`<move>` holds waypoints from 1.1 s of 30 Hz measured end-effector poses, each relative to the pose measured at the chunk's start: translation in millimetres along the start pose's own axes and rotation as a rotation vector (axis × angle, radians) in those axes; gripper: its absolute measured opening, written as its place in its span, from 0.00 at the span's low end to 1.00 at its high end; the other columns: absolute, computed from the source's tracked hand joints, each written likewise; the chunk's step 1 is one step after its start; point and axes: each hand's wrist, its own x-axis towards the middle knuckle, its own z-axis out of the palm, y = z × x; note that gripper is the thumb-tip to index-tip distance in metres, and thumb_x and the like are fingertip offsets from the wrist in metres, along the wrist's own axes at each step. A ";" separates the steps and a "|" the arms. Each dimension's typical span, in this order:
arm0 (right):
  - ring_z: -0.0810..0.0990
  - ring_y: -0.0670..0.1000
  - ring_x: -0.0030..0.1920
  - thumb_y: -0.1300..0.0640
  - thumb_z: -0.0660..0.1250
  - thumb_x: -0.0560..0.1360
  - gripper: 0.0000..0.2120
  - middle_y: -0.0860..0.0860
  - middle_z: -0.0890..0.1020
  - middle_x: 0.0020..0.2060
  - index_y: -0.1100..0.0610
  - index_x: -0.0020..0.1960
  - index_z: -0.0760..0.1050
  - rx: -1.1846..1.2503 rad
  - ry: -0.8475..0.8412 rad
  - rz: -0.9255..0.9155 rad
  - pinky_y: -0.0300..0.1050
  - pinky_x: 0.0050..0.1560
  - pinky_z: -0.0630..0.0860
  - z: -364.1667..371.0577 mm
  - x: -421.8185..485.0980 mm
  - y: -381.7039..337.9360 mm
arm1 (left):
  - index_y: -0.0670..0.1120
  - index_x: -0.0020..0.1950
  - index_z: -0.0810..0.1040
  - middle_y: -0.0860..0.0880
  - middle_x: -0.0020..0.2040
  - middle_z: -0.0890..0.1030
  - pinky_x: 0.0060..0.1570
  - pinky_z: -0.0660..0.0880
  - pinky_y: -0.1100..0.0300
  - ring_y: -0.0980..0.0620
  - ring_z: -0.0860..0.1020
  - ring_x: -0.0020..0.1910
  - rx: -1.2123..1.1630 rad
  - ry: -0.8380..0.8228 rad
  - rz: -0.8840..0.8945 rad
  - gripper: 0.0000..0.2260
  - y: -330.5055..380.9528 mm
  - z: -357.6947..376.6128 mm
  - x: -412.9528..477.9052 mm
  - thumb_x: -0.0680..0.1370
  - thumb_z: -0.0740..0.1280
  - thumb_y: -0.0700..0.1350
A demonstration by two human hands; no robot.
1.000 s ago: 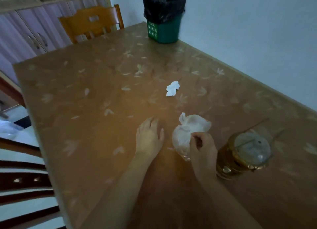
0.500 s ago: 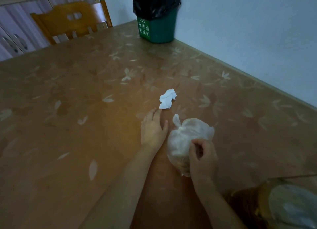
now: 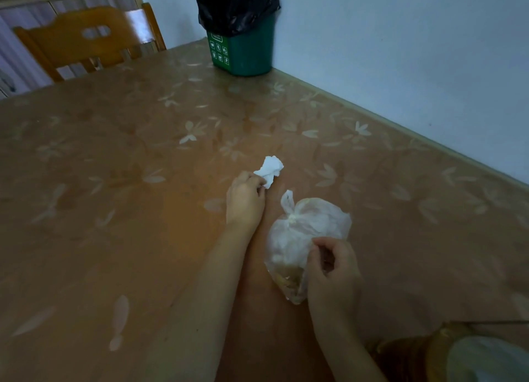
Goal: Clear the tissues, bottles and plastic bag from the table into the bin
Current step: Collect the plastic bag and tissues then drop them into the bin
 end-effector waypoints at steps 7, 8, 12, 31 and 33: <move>0.75 0.45 0.42 0.64 0.65 0.72 0.14 0.45 0.76 0.40 0.45 0.39 0.70 -0.001 -0.029 0.036 0.39 0.42 0.74 -8.7 -10.9 -19.6 | 0.40 0.50 0.80 0.44 0.51 0.79 0.40 0.67 0.72 0.52 0.75 0.45 -0.225 0.066 -0.223 0.07 8.6 -25.2 -42.8 0.74 0.65 0.35; 0.75 0.45 0.42 0.64 0.65 0.72 0.14 0.45 0.75 0.41 0.45 0.39 0.70 0.006 -0.052 0.028 0.36 0.41 0.73 -11.0 -13.8 -24.7 | 0.40 0.50 0.80 0.45 0.51 0.79 0.42 0.68 0.71 0.52 0.76 0.45 -0.273 0.089 -0.264 0.07 10.9 -31.1 -52.6 0.74 0.65 0.36; 0.75 0.40 0.42 0.63 0.64 0.73 0.09 0.45 0.76 0.41 0.49 0.43 0.73 -0.004 -0.120 -0.039 0.29 0.39 0.72 -23.5 -31.7 -43.5 | 0.47 0.46 0.80 0.47 0.47 0.81 0.46 0.74 0.60 0.51 0.78 0.45 -0.461 0.165 -0.456 0.06 19.4 -58.0 -103.0 0.73 0.67 0.38; 0.75 0.44 0.39 0.67 0.67 0.71 0.06 0.49 0.77 0.38 0.57 0.44 0.77 -0.047 -0.260 -0.293 0.26 0.39 0.69 -125.3 -167.6 -103.3 | 0.58 0.38 0.76 0.52 0.43 0.81 0.38 0.71 0.71 0.61 0.77 0.39 -0.551 0.265 -0.497 0.13 112.6 -217.9 -324.7 0.73 0.68 0.39; 0.76 0.45 0.39 0.67 0.67 0.71 0.06 0.52 0.78 0.39 0.58 0.44 0.77 -0.034 -0.266 -0.300 0.27 0.39 0.69 -140.6 -184.7 -109.6 | 0.57 0.38 0.77 0.52 0.43 0.80 0.37 0.69 0.74 0.62 0.76 0.39 -0.539 0.264 -0.454 0.12 126.3 -230.5 -345.5 0.73 0.68 0.38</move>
